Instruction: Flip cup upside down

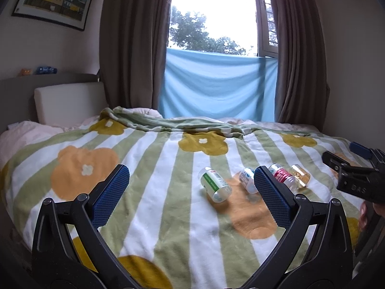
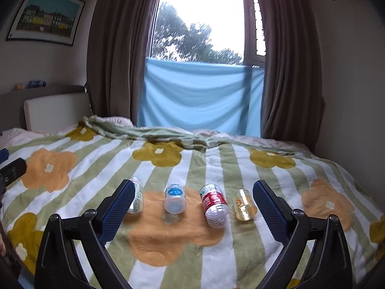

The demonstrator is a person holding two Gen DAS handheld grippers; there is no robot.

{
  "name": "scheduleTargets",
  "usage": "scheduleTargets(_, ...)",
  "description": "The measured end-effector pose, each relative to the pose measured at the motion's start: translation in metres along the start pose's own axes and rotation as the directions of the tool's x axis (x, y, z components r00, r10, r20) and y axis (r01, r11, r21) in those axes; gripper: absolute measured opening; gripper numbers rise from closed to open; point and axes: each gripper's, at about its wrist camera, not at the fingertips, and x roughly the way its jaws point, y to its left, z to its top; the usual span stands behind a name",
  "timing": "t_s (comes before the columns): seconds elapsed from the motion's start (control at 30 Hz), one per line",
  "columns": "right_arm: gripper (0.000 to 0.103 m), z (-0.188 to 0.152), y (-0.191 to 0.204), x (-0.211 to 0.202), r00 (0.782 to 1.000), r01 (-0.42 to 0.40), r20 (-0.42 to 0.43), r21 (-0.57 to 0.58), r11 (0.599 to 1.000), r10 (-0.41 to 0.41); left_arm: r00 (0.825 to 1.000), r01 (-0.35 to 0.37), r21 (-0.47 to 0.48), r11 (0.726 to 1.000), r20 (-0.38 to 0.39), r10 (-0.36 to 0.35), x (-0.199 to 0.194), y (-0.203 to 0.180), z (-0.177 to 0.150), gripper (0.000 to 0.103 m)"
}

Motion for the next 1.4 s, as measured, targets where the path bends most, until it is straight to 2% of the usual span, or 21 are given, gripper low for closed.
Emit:
scheduleTargets(0.17,0.098,0.013,0.014,0.068,0.992,-0.056,-0.117,-0.070,0.996,0.048,0.999,-0.032,-0.022,0.999,-0.032,0.032,0.011,0.019,-0.010,0.103)
scheduleTargets(0.33,0.098,0.016,0.023,0.144,0.963,-0.119,-0.253,-0.089,0.989,0.093,0.994,-0.061,-0.037,0.997,-0.090,0.058,0.028,0.035,-0.022,0.103)
scheduleTargets(0.43,0.098,0.011,0.028,0.189,0.933,-0.135,-0.348,-0.087,0.987,0.097,0.989,-0.075,-0.048,0.996,-0.132,0.068,0.041,0.046,-0.031,0.103)
scheduleTargets(0.5,0.098,0.003,0.033,0.219,0.902,-0.141,-0.422,-0.083,0.987,0.093,0.985,-0.082,-0.055,0.995,-0.158,0.073,0.051,0.051,-0.038,0.103)
scheduleTargets(0.67,0.097,-0.018,0.041,0.271,0.845,-0.133,-0.530,-0.070,0.989,0.076,0.970,-0.083,-0.051,0.995,-0.232,0.070,0.086,0.059,-0.051,0.103)
scheduleTargets(0.8,0.094,-0.032,0.046,0.297,0.817,-0.124,-0.573,-0.077,0.989,0.057,0.961,-0.083,-0.036,0.996,-0.267,0.070,0.107,0.061,-0.059,0.103)
scheduleTargets(0.9,0.088,-0.043,0.049,0.313,0.794,-0.128,-0.606,-0.089,0.988,0.048,0.954,-0.081,-0.040,0.996,-0.292,0.066,0.119,0.061,-0.064,0.103)
scheduleTargets(0.97,0.081,-0.049,0.049,0.321,0.783,-0.129,-0.621,-0.099,0.987,0.040,0.949,-0.082,-0.042,0.996,-0.308,0.065,0.125,0.061,-0.066,0.103)
scheduleTargets(1.1,0.071,-0.056,0.043,0.329,0.781,-0.119,-0.623,-0.071,0.990,0.049,0.944,-0.077,-0.046,0.996,-0.326,0.057,0.130,0.059,-0.070,0.103)
scheduleTargets(1.13,0.061,-0.057,0.042,0.329,0.779,-0.123,-0.624,-0.058,0.991,0.060,0.943,-0.076,-0.047,0.996,-0.328,0.056,0.129,0.058,-0.070,0.103)
scheduleTargets(1.17,0.057,-0.057,0.041,0.329,0.778,-0.121,-0.625,-0.052,0.991,0.062,0.943,-0.074,-0.050,0.996,-0.329,0.053,0.130,0.058,-0.070,0.103)
scheduleTargets(1.3,0.056,-0.050,0.038,0.319,0.788,-0.131,-0.609,-0.031,0.991,0.085,0.944,-0.062,-0.058,0.996,-0.328,0.039,0.126,0.055,-0.069,0.103)
scheduleTargets(1.4,0.056,-0.037,0.038,0.298,0.805,-0.149,-0.583,-0.023,0.989,0.108,0.952,-0.047,-0.075,0.996,-0.305,0.022,0.116,0.055,-0.063,0.103)
